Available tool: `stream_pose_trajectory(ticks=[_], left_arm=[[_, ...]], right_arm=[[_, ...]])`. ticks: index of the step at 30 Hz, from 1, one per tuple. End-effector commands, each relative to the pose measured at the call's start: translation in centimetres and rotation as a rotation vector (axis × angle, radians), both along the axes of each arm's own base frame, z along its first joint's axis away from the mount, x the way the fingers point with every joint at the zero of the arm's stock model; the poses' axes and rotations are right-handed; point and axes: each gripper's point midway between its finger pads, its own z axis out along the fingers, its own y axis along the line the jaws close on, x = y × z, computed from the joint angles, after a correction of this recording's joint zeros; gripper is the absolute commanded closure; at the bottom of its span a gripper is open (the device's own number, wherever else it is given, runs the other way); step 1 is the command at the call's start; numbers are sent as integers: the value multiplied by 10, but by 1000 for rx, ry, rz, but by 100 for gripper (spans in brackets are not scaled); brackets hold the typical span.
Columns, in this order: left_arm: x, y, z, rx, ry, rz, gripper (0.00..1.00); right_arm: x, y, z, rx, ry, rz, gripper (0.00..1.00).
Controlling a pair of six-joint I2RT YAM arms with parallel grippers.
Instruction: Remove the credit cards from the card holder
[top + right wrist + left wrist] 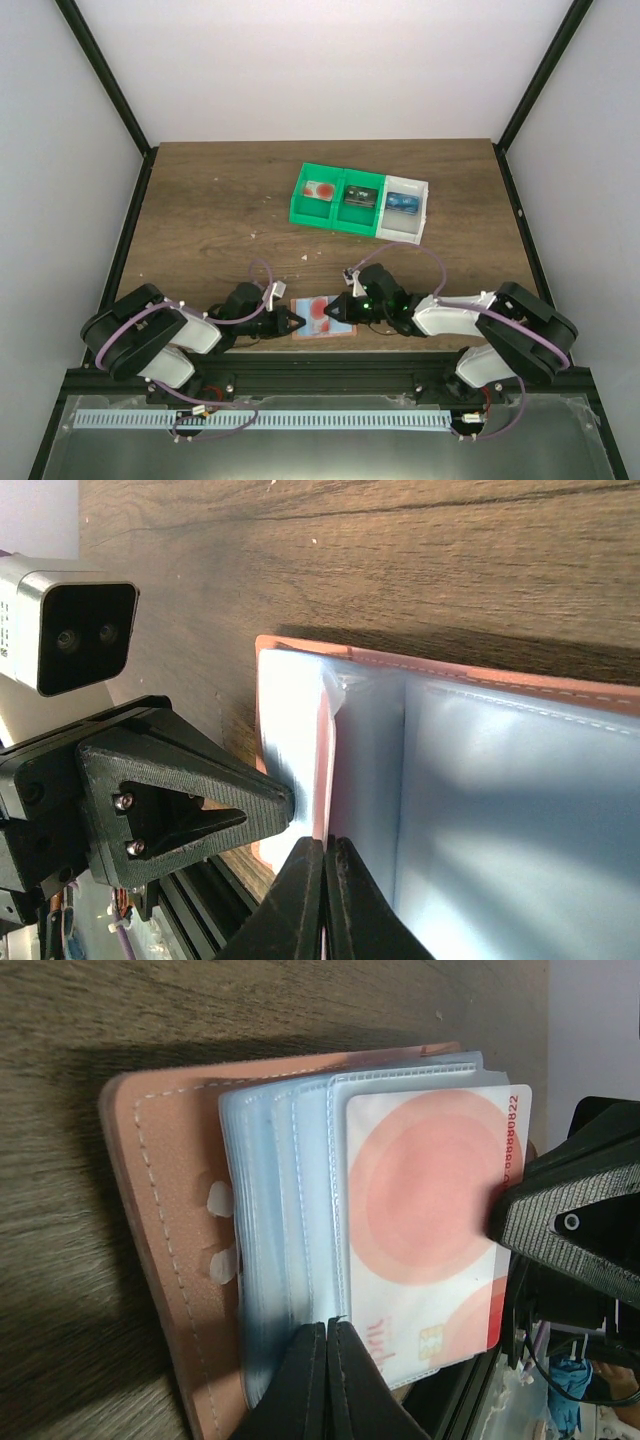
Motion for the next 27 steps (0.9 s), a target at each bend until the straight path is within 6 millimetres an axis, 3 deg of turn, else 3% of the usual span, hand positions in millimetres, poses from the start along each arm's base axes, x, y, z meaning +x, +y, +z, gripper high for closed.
stream_pose_trajectory(ticks=[1, 12, 15, 19, 27], left_arm=[[-2, 11, -18, 77, 34, 33, 100], [-2, 11, -17, 74, 32, 35, 100], [-2, 11, -17, 72, 32, 33, 100], [-1, 10, -15, 70, 28, 32, 100], [0, 8, -15, 73, 23, 26, 100]], right_arm=[[4, -6, 2, -7, -24, -21, 96], [1, -6, 7, 18, -35, -8, 99], [5, -10, 7, -6, -42, -29, 94], [6, -13, 9, -11, -52, -40, 100], [18, -32, 15, -88, -97, -139, 100]])
